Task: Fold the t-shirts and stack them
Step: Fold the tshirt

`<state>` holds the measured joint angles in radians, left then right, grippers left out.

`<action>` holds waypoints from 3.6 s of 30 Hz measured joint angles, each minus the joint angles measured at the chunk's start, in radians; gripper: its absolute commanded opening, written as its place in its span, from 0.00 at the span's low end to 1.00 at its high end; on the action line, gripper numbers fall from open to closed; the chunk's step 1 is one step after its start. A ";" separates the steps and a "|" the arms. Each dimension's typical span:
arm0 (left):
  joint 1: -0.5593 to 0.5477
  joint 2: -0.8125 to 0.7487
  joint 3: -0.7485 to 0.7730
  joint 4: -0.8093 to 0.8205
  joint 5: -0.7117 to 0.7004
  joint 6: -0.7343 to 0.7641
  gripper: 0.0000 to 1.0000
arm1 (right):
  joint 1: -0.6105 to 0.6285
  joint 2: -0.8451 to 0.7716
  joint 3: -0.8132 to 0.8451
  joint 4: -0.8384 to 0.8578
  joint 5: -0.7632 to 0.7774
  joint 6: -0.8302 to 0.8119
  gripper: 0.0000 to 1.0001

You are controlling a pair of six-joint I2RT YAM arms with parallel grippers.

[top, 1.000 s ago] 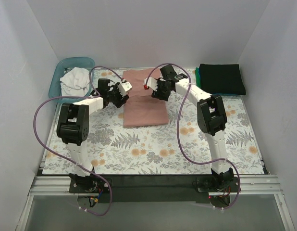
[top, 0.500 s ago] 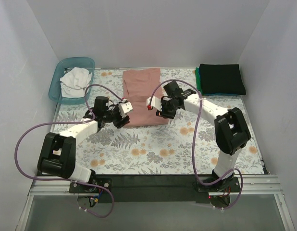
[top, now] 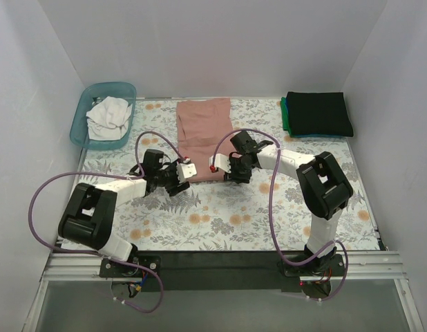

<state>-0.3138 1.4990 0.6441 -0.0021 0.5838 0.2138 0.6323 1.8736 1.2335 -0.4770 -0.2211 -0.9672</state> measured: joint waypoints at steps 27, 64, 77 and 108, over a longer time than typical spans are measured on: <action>-0.017 -0.102 0.126 -0.257 -0.009 0.108 0.00 | 0.003 -0.106 0.025 -0.076 0.013 0.076 0.01; 0.181 0.293 0.599 -0.508 0.079 -0.029 0.00 | -0.098 0.362 0.735 -0.439 -0.148 0.018 0.01; 0.111 0.193 0.276 -0.341 0.027 -0.048 0.00 | -0.085 0.292 0.451 -0.281 -0.174 0.040 0.01; -0.193 0.033 0.214 -0.335 0.086 -0.150 0.44 | -0.088 0.418 0.531 -0.439 -0.626 0.453 0.15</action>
<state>-0.5064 1.5318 0.8585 -0.3370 0.6701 0.0635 0.5446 2.2913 1.7645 -0.9157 -0.8474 -0.5144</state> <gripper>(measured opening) 0.439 0.151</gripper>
